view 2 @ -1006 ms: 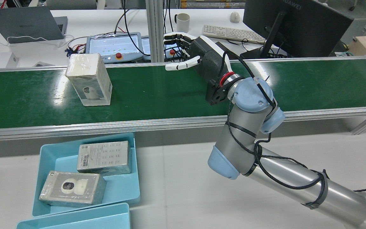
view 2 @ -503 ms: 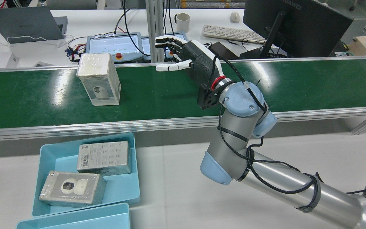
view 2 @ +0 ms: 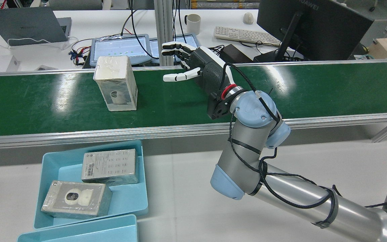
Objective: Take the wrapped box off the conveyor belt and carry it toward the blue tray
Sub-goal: 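Move the right hand along the belt toward the white wrapped box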
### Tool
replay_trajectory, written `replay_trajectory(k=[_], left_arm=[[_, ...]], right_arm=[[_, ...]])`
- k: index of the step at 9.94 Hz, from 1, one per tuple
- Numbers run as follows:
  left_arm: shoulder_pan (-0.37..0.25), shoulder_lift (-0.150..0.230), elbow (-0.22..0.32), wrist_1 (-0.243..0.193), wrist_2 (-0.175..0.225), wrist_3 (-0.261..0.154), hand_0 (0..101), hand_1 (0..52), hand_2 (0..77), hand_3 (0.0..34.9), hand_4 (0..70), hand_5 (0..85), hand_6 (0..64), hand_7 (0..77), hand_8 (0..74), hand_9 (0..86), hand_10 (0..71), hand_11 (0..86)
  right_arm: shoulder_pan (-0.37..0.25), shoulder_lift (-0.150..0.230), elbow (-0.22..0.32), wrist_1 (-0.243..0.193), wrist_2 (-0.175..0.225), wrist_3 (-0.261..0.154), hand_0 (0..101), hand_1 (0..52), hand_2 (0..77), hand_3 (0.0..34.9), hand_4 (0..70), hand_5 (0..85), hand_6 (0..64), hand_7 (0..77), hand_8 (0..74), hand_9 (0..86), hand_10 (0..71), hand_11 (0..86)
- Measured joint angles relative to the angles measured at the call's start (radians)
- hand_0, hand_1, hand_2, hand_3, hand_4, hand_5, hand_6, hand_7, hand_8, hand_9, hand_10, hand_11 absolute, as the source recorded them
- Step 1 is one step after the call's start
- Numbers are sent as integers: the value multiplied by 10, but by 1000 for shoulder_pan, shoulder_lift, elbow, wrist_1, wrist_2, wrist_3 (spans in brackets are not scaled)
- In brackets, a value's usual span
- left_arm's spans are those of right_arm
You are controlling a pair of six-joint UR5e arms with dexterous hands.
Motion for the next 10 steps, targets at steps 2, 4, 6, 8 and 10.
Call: replay_trajectory(k=[2,4,6,8,10], left_arm=[[0,0,0,0,0,0,0,0,11,0,0,11,0,5,5,0,5,0],[0,0,0,0,0,0,0,0,5,0,0,5,0,5,5,0,0,0],[0,0,0,0,0,0,0,0,5,0,0,5,0,5,5,0,5,5],[0,0,0,0,0,0,0,0,11,0,0,11,0,5,5,0,0,0],[0,0,0,0,0,0,0,0,11,0,0,5,0,5,0,0,5,0]], right_arm=[[-7,0,-1,0,0,0,492,175,191,158,169,262,82,262,5,38,0,11],[-24,4,-4,0,1,-2,492,175,202,153,180,262,76,267,5,38,0,11],[-34,7,-7,0,1,-5,492,175,213,175,169,262,82,273,5,38,0,11],[-35,8,-7,0,2,-6,492,196,218,174,169,262,82,278,5,38,0,11],[-36,9,-8,0,11,-6,498,191,218,174,169,262,82,273,5,38,0,11]])
